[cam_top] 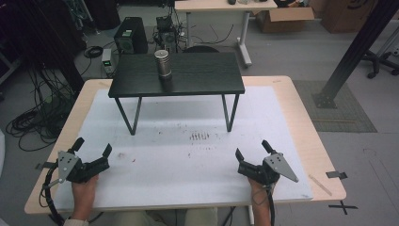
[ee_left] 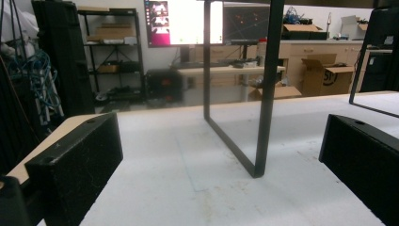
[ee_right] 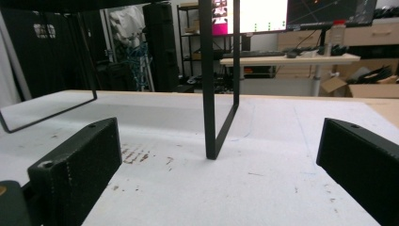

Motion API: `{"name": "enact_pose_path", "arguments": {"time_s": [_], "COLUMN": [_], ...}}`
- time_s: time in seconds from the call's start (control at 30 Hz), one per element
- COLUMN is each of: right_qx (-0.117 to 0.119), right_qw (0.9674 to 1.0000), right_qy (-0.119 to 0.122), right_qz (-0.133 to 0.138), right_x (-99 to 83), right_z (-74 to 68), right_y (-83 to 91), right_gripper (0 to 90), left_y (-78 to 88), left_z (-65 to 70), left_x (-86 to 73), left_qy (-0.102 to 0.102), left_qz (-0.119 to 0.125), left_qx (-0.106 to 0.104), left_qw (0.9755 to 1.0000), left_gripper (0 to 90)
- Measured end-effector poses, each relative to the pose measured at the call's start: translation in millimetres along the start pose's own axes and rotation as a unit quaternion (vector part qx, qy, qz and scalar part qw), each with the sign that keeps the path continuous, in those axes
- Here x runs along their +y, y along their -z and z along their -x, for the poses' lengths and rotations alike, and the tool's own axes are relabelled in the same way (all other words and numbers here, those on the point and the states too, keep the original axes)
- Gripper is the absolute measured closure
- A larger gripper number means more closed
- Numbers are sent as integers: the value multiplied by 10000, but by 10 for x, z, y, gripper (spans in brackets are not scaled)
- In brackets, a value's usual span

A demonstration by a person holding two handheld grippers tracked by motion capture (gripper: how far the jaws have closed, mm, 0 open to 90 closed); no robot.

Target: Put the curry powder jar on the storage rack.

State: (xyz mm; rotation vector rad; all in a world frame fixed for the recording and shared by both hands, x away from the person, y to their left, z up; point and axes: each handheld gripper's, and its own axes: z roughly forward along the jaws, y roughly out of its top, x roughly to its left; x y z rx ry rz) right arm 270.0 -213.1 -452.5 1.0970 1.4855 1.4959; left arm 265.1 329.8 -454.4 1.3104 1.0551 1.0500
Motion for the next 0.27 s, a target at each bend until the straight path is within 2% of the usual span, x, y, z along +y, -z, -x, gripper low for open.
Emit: {"name": "enact_pose_path", "arguments": {"time_s": [0.27], "right_qx": [-28], "right_qw": [9996], "right_qy": [266], "right_qz": [7], "right_x": [-10], "right_z": [-54], "right_y": [1], "right_gripper": [0], "left_y": [1], "left_z": [-1], "left_x": [-1], "left_qy": [6], "left_qz": [8], "left_qx": [4], "left_qw": [10000], "left_gripper": [3]}}
